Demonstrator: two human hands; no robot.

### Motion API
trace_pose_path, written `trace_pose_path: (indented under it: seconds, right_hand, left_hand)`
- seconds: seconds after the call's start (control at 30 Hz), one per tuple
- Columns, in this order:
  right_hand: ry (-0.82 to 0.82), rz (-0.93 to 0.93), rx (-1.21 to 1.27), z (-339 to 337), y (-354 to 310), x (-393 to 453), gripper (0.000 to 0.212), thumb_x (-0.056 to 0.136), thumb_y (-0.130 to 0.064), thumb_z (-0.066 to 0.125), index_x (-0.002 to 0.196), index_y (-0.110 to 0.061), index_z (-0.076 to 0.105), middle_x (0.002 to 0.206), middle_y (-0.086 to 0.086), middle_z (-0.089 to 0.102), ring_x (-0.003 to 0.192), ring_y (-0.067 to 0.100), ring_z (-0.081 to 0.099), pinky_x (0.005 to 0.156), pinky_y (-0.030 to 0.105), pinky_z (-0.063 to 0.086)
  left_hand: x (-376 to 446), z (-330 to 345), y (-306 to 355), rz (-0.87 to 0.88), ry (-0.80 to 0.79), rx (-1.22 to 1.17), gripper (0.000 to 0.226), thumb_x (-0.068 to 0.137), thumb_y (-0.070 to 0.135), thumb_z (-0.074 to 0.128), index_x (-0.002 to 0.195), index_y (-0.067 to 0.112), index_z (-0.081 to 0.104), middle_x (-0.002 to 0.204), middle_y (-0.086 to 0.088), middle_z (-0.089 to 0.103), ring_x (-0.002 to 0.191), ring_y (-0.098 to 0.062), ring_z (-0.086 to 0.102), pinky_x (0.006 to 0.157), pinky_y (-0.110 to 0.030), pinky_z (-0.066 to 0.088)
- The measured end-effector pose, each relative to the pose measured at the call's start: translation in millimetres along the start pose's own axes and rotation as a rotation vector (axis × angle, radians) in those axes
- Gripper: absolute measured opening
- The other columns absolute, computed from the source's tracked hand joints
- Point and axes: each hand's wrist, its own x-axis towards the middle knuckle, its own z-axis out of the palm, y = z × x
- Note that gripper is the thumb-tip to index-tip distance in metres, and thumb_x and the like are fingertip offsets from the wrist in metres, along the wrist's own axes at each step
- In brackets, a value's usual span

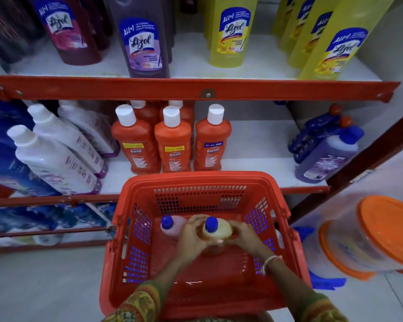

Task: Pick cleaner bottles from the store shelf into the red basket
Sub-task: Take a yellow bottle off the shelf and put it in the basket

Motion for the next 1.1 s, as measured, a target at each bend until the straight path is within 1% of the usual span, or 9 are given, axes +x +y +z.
trace_pose_path:
  seconds: [0.13,0.23,0.33,0.43,0.5,0.67,0.9,1.0,1.1]
  right_hand:
    - [-0.019,0.064,-0.06,11.4,4.6,-3.1,0.047,0.054,-0.021,0.087,0.097,-0.013,0.07,0.091,0.003,0.077,0.084,0.011,0.067,0.077,0.033,0.054]
    - [-0.031,0.089,-0.109,15.6,7.3,-4.1,0.049,0.054,-0.018,0.087,0.101,-0.016,0.07,0.093,0.002,0.077,0.088,0.014,0.068,0.078,0.03,0.054]
    - [-0.067,0.096,-0.15,18.2,7.1,-4.3,0.048,0.055,-0.02,0.086,0.1,-0.017,0.07,0.097,0.007,0.077,0.089,0.014,0.067,0.079,0.03,0.051]
    - [-0.087,0.102,-0.179,20.1,8.0,-3.6,0.049,0.053,-0.026,0.085,0.099,-0.02,0.069,0.098,0.006,0.077,0.091,0.016,0.068,0.078,0.029,0.051]
    - [-0.095,0.096,-0.203,20.7,8.2,-3.4,0.049,0.053,-0.028,0.084,0.1,-0.022,0.068,0.099,0.006,0.077,0.095,0.021,0.069,0.08,0.031,0.053]
    - [-0.107,0.067,-0.259,20.3,5.1,-4.5,0.05,0.054,-0.025,0.084,0.101,-0.023,0.069,0.098,0.005,0.077,0.095,0.022,0.069,0.079,0.031,0.053]
    - [-0.193,0.036,-0.293,12.4,-12.5,-11.1,0.059,0.063,-0.026,0.084,0.117,-0.018,0.062,0.115,0.008,0.071,0.107,0.024,0.064,0.085,0.028,0.047]
    - [-0.243,-0.018,-0.305,-6.2,-30.7,-10.1,0.061,0.067,-0.022,0.081,0.123,-0.017,0.058,0.123,0.009,0.067,0.113,0.024,0.061,0.092,0.028,0.045]
    - [-0.212,-0.095,-0.255,-38.0,-52.3,-11.0,0.06,0.07,-0.019,0.079,0.126,-0.019,0.057,0.127,0.002,0.063,0.113,0.017,0.059,0.094,0.021,0.043]
  left_hand:
    - [-7.4,2.3,-16.0,-0.119,-0.053,-0.048,0.061,0.046,0.007,0.093,0.097,0.025,0.067,0.091,0.01,0.074,0.088,-0.01,0.069,0.076,-0.02,0.053]
    - [-11.4,4.0,-18.3,-0.128,-0.091,-0.021,0.06,0.046,0.005,0.091,0.099,0.023,0.069,0.075,0.032,0.069,0.082,-0.001,0.066,0.076,-0.018,0.053]
    - [-12.1,1.6,-23.8,-0.127,-0.129,-0.001,0.059,0.049,0.003,0.09,0.104,0.014,0.07,0.08,0.03,0.069,0.081,0.008,0.065,0.076,-0.015,0.051]
    - [-13.0,-1.6,-27.7,-0.132,-0.154,0.016,0.057,0.051,0.002,0.088,0.097,0.028,0.068,0.079,0.033,0.069,0.083,0.007,0.065,0.076,-0.014,0.05]
    - [-13.8,-2.5,-28.6,-0.135,-0.155,0.016,0.057,0.052,0.002,0.088,0.098,0.029,0.068,0.081,0.03,0.071,0.084,0.005,0.065,0.077,-0.014,0.05]
    - [-20.9,-3.0,-29.7,-0.137,-0.133,0.061,0.065,0.052,0.008,0.09,0.113,0.014,0.067,0.103,0.002,0.074,0.094,-0.004,0.067,0.084,-0.02,0.053]
    - [-24.6,-12.5,-22.9,-0.148,-0.194,0.209,0.065,0.055,0.004,0.086,0.116,0.016,0.065,0.11,-0.001,0.072,0.099,-0.008,0.066,0.091,-0.037,0.053]
    - [-23.7,-25.7,-10.2,-0.12,-0.22,0.302,0.059,0.063,-0.004,0.078,0.117,0.013,0.063,0.116,-0.003,0.069,0.103,-0.011,0.064,0.093,-0.036,0.052]
    - [-23.6,-43.8,14.3,-0.047,-0.125,0.324,0.049,0.072,-0.01,0.07,0.114,0.015,0.065,0.109,0.0,0.069,0.094,-0.007,0.066,0.088,-0.029,0.053]
